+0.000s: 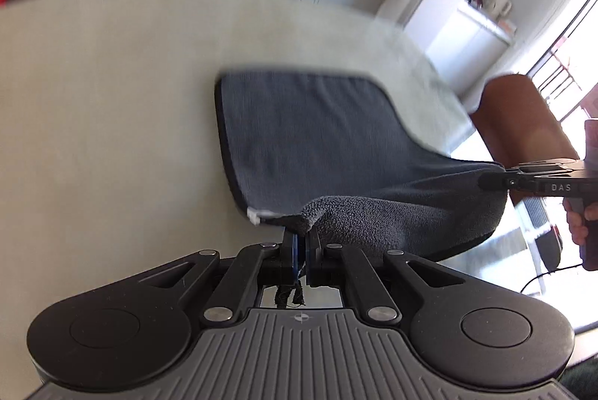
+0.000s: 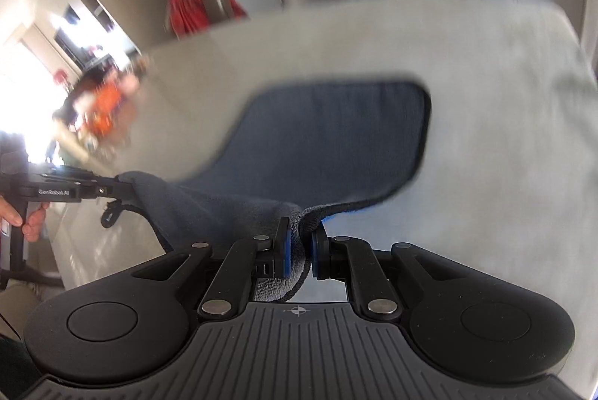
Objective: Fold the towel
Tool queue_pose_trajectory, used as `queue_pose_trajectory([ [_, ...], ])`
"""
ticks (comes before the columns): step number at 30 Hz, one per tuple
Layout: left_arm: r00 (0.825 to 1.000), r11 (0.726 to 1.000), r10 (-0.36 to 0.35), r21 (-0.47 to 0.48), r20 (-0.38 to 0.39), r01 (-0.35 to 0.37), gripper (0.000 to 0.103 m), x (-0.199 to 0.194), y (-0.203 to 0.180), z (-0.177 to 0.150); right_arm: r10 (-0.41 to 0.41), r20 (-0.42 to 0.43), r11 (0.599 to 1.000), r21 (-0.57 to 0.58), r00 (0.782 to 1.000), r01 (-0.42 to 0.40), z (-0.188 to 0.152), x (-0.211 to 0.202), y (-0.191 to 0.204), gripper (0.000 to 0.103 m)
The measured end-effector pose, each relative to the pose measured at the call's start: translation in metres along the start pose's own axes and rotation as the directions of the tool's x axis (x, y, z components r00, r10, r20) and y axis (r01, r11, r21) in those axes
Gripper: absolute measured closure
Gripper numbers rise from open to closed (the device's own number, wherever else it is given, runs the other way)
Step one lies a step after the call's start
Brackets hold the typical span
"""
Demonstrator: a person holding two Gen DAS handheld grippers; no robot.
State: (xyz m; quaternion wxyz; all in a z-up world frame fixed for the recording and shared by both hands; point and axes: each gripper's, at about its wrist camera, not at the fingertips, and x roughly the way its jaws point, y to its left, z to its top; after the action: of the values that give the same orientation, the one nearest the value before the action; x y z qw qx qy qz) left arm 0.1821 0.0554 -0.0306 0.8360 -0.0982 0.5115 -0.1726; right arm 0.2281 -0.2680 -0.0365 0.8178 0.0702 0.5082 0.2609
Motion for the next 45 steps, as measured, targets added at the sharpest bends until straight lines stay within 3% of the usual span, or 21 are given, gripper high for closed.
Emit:
queue_pose_trajectory([
  [6, 0.993, 1.0, 0.027, 0.019, -0.111, -0.025, 0.1, 0.024, 0.002, -0.039, -0.037, -0.15, 0.998, 0.04, 0.988, 0.044, -0.051, 0.031, -0.013, 0.091],
  [10, 0.985, 0.998, 0.053, 0.031, -0.166, -0.049, 0.097, 0.032, 0.008, -0.048, -0.065, -0.164, 0.997, 0.042, 0.984, 0.072, -0.057, 0.029, -0.012, 0.085],
  [15, 0.976, 0.993, 0.117, 0.041, -0.186, -0.111, 0.094, 0.032, 0.014, -0.051, -0.1, -0.178, 0.995, 0.011, 0.979, 0.104, -0.066, 0.025, -0.004, 0.071],
  [23, 0.974, 0.986, 0.166, 0.024, -0.152, -0.164, 0.092, 0.028, 0.007, -0.059, -0.114, -0.123, 0.991, 0.057, 0.986, 0.122, -0.102, 0.004, -0.001, 0.07],
  [28, 0.978, 0.983, 0.168, -0.055, -0.12, -0.176, 0.08, 0.029, 0.005, -0.066, -0.162, -0.043, 0.983, 0.079, 0.986, 0.165, -0.109, 0.003, -0.002, 0.068],
  [31, 0.976, 0.979, 0.19, -0.053, -0.103, -0.196, 0.074, 0.036, -0.003, -0.067, -0.18, -0.025, 0.982, 0.06, 0.983, 0.181, -0.111, 0.004, 0.003, 0.066],
  [35, 0.965, 0.967, 0.247, -0.033, -0.085, -0.251, 0.071, 0.043, -0.017, -0.07, -0.224, 0.011, 0.974, 0.028, 0.974, 0.224, -0.113, 0.009, 0.014, 0.065],
  [39, 0.947, 0.949, 0.314, 0.009, -0.068, -0.315, 0.063, 0.048, -0.032, -0.072, -0.26, 0.041, 0.965, -0.013, 0.965, 0.26, -0.115, 0.016, 0.025, 0.057],
  [45, 0.934, 0.935, 0.354, 0.0, -0.056, -0.354, 0.065, 0.052, -0.04, -0.073, -0.276, 0.071, 0.955, -0.095, 0.958, 0.282, -0.123, 0.021, 0.037, 0.058],
])
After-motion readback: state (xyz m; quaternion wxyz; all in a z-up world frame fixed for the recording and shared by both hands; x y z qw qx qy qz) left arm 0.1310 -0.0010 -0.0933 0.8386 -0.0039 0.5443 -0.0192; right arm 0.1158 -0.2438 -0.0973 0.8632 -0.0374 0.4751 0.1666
